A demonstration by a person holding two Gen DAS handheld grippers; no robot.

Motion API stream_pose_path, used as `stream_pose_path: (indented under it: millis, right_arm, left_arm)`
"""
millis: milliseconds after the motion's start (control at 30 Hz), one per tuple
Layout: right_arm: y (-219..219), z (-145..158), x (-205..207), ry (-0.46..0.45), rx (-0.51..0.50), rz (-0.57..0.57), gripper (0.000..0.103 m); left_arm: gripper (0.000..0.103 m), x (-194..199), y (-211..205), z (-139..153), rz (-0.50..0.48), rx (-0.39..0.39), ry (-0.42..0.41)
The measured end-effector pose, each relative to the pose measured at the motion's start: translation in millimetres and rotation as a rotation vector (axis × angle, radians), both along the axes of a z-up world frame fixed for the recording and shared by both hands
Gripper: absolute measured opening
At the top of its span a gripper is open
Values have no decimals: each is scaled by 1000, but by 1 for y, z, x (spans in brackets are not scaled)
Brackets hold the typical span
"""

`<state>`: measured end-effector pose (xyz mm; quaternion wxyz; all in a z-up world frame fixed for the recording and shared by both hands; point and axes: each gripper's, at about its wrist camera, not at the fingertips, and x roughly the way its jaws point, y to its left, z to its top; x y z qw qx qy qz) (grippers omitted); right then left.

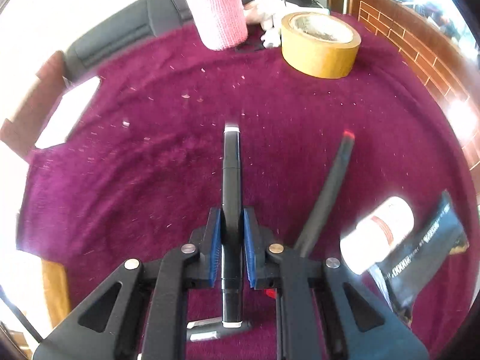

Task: Organize objects
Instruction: 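Carry both black markers over the tray, then lower the markers into the tray and open both grippers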

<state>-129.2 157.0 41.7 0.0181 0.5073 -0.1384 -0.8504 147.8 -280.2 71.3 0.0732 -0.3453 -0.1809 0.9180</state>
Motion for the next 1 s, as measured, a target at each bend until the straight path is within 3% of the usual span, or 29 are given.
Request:
stream_pose_path:
  millis: [200,400,533,700,833,1000]
  right_arm:
    - [-12,35,43,63,-197,97,12]
    - [-81,63,114,92,-314,336,12]
    - [-144,54,153,46,-400,487,13]
    - [-221,26,177,-45,-430,599,13]
    - [-260,4,184,-96,-413,615,13]
    - [-292,-12,182,-129,-339,605,13]
  left_arm:
    - [12,3,12,-5,-5,-25,-39]
    - [12,4,27,-22,20,-77,-134]
    - [12,0,26,-39,21,-71,-203]
    - [12,-16,13,-58,69,-83,-269]
    - [14,-7,0,-55,72,15,-235]
    - [25,25,-12,-28,74,30,-141]
